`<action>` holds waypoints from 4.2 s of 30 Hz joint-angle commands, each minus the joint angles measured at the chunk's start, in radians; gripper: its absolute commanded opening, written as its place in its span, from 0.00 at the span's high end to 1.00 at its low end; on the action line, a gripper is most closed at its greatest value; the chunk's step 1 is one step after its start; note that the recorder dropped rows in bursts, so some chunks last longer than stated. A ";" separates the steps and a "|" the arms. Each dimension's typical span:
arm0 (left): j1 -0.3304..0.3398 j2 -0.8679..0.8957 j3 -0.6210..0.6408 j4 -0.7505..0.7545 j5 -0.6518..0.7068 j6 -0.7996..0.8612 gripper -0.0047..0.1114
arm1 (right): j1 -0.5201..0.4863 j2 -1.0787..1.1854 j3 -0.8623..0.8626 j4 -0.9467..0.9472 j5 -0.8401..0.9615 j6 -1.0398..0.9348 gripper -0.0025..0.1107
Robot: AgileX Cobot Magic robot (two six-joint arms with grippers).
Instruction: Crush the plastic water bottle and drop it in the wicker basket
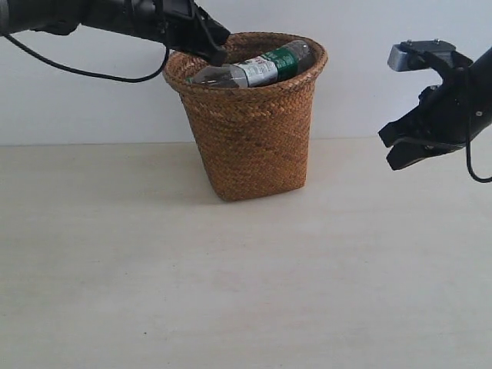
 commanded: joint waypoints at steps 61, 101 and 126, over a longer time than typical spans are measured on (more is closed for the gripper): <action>0.067 -0.017 -0.316 0.588 0.689 -0.669 0.92 | -0.002 -0.037 -0.006 -0.425 0.092 0.310 0.98; 0.084 -1.194 1.129 0.815 -0.094 -1.090 0.92 | -0.126 -0.959 0.622 -0.384 -0.482 0.414 0.98; 0.084 -1.807 1.697 0.797 -0.436 -1.232 0.92 | -0.015 -1.663 1.039 -0.292 -0.620 0.528 0.98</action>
